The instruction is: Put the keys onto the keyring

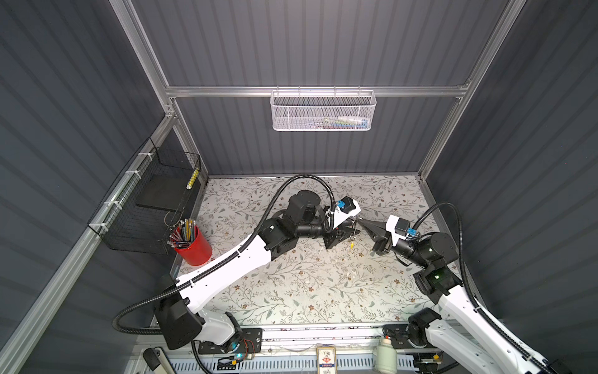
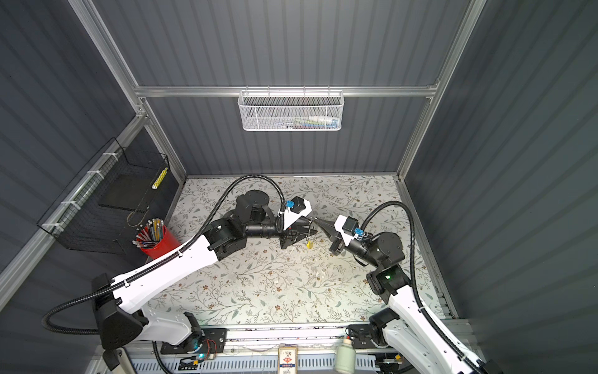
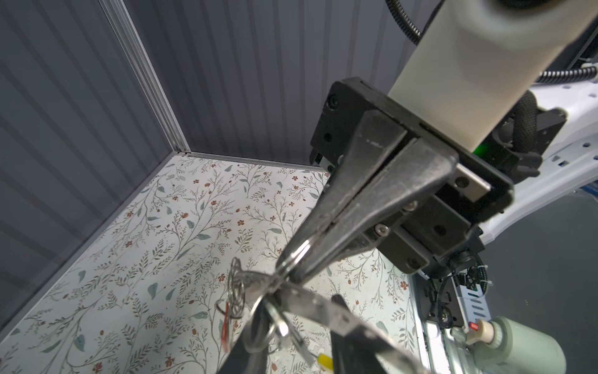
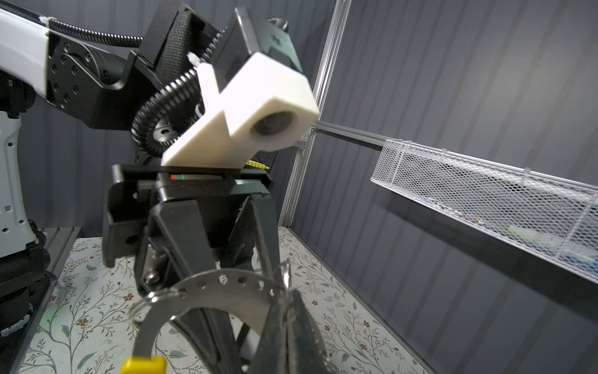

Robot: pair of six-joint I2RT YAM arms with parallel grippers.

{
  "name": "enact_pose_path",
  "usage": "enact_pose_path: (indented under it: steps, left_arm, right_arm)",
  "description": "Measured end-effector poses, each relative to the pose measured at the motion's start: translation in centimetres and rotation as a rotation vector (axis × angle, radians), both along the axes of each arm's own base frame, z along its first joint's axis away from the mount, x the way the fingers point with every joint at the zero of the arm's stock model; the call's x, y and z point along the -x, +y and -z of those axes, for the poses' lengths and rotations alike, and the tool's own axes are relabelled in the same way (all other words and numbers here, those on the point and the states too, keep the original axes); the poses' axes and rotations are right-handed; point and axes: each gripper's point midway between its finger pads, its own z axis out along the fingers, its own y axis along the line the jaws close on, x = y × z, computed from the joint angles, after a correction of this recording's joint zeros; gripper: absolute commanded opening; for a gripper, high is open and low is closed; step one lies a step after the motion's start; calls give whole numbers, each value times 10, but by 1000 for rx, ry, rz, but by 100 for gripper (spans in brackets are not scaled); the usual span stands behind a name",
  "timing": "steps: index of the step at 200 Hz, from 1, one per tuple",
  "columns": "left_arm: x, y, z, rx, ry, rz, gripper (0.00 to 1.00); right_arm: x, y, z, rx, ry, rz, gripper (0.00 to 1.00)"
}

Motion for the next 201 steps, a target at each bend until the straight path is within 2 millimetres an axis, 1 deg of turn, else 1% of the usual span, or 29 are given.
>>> enact_pose_path:
  steps: [14,29,63,99,106,121,143,153,171,181,201]
  left_arm:
    - [-2,-2,4,-6,11,-2,19]
    - [-3,-4,8,-12,24,-5,14]
    - [-8,-2,8,-12,25,-23,1]
    - [-5,-3,8,-11,31,-4,0]
    - [-3,-3,8,-9,34,3,5]
    - [0,-4,8,-3,41,30,29]
    - [7,-6,8,-4,31,69,43]
    - [6,-5,9,-11,11,66,46]
    - [3,2,7,-30,-29,33,47]
    - [1,8,2,-33,-60,13,47]
    - [-4,30,-18,-28,-145,-40,46]
  right_arm:
    - [0,0,-1,-9,1,-2,0]
    - [0,0,-2,-17,3,-5,0]
    - [1,-1,-4,-34,-2,-9,0]
    - [2,-1,-4,-52,-6,-11,0]
    - [3,-2,-4,-56,-8,-13,0]
    - [4,-2,-6,-65,-14,-19,0]
    - [4,-1,-5,-68,-10,-25,0]
    - [4,-1,-4,-68,-10,-27,0]
    - [4,-1,-1,-64,-6,-29,0]
    - [4,-2,2,-64,0,-32,0]
    - [4,-2,7,-62,7,-42,0]
